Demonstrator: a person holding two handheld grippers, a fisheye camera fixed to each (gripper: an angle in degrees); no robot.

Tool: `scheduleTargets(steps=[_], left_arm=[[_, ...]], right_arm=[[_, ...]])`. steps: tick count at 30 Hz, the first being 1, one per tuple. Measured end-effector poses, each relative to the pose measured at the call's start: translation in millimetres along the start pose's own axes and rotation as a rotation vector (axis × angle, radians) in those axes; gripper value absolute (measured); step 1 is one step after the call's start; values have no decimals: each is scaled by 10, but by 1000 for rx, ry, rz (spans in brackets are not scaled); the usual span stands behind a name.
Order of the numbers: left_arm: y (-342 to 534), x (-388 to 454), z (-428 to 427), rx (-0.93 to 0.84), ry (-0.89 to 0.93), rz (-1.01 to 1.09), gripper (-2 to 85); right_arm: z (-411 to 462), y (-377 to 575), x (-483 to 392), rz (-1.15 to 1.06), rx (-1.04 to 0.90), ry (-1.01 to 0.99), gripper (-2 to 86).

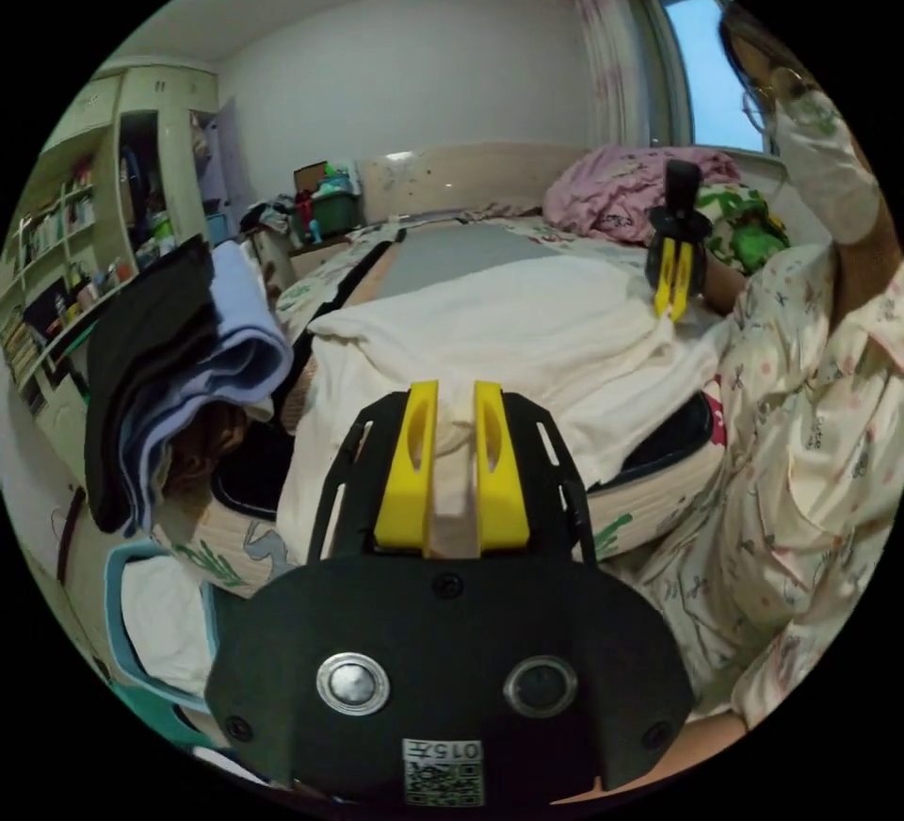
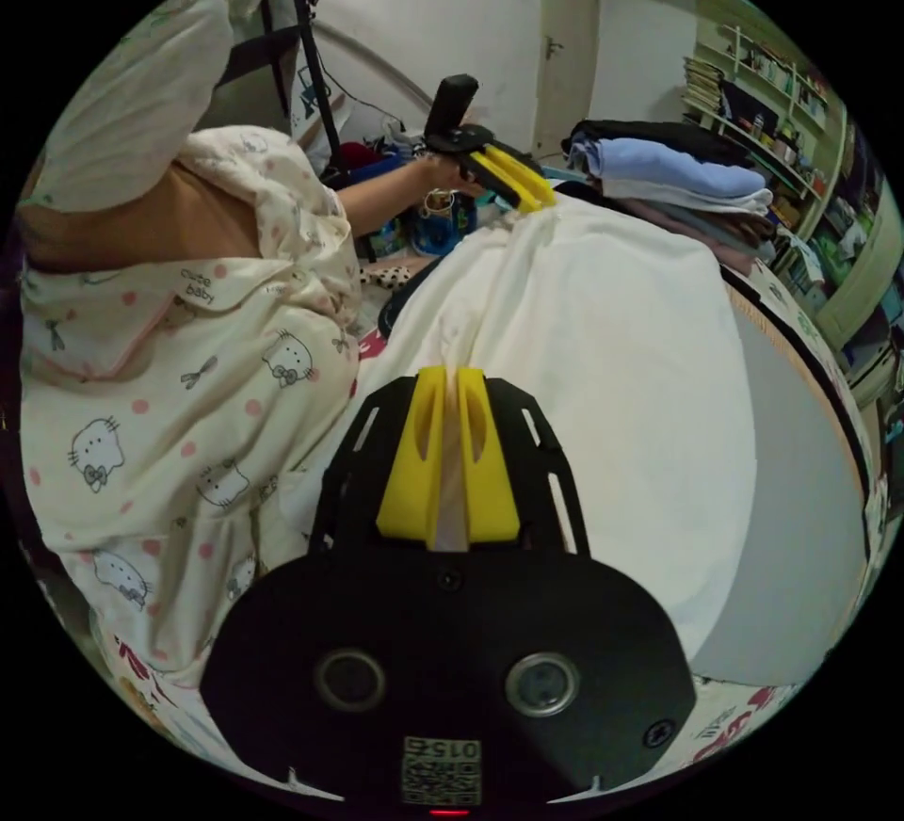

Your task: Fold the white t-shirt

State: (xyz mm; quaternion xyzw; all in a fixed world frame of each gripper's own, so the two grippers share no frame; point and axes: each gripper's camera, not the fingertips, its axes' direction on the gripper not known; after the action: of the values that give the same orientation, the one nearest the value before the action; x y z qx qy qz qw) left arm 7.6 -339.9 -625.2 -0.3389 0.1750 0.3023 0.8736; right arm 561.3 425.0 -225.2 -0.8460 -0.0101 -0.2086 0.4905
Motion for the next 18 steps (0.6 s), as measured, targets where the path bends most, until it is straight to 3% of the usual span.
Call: scheduleTargets(steps=[3, 10, 18], left_arm=[[29, 139, -158, 10, 72, 106, 65], [220, 115, -515, 71, 121, 71, 49], [48, 235, 40, -13, 108, 81, 79]], right_arm=[[3, 70, 162, 28, -7, 17, 18], [64, 190, 303, 6, -31, 30, 19], [30, 356, 419, -11, -38, 33, 15]])
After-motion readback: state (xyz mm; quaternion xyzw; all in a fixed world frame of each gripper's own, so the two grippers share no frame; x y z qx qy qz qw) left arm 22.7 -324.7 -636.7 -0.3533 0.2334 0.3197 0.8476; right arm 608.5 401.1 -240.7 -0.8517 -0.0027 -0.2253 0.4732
